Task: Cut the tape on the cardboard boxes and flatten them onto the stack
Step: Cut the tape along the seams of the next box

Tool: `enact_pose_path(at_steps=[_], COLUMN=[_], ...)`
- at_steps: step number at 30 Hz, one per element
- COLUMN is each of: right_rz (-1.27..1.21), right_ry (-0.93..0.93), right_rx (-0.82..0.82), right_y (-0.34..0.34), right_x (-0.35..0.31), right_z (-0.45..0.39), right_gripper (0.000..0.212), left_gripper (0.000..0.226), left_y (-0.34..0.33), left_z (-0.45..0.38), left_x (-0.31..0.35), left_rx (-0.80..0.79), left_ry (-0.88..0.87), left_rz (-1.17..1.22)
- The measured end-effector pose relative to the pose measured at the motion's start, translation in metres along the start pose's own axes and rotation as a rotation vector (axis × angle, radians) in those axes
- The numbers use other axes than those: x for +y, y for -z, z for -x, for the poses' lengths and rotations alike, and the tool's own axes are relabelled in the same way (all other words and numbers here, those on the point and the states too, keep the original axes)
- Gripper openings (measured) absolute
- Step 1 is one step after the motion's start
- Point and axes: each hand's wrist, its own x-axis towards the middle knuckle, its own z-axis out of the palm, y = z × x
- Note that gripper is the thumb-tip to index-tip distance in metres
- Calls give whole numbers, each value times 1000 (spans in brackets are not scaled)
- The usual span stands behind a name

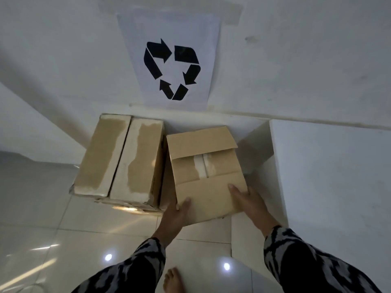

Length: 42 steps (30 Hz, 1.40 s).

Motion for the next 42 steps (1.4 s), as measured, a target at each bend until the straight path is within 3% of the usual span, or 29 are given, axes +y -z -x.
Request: enact_pose_path(at_steps=[9, 14, 16, 19, 20, 22, 23, 25, 26, 31, 34, 36, 38, 40, 42], right_rz=[-189, -496, -576, -597, -584, -563, -594, -670, -732, -1104, -1197, -1181, -1126, -1074, -1000], right_ry=[146, 143, 249, 334, 329, 296, 275, 273, 263, 156, 110, 111, 108, 120, 167], right_rx=[-12, -16, 1, 103, 120, 115, 42, -171, -237, -277, -281, -238, -167, -83, -17], right_y=[30, 92, 128, 187, 210, 258, 283, 337, 362, 467, 502, 513, 523, 535, 553], right_x=[-36, -49, -45, -31, -21, 6, 19, 44, 65, 152, 177, 187, 193, 191, 187], right_z=[106, 159, 174, 193, 192, 186, 187, 197, 196, 206, 208, 209, 210, 214, 217], right_gripper=[28, 40, 45, 37, 45, 91, 101, 63, 54, 58, 56, 52, 48, 47, 44], left_gripper=[45, 60, 68, 56, 51, 45, 45, 48, 48, 53, 62, 72, 67, 58, 69], left_y=[15, 9, -6, -53, -74, -121, -148, -204, -232, -344, -395, -430, -469, -501, -519], left_z=[89, 144, 160, 179, 185, 201, 212, 229, 238, 263, 259, 265, 285, 304, 313], left_x=[72, 141, 164, 187, 192, 198, 199, 194, 190, 183, 172, 167, 167, 173, 187], left_rx=[120, 107, 48, -32, -57, -86, -102, -138, -147, -157, -102, -18, -103, -235, -342], left_ry=[35, -63, -89, -96, -96, -91, -86, -115, -128, -203, -354, -579, -748, -649, -555], left_rz=[138, 237, 246, 203, 187, 168, 169, 157, 136, -75, -587, -814, -742, -559, -417])
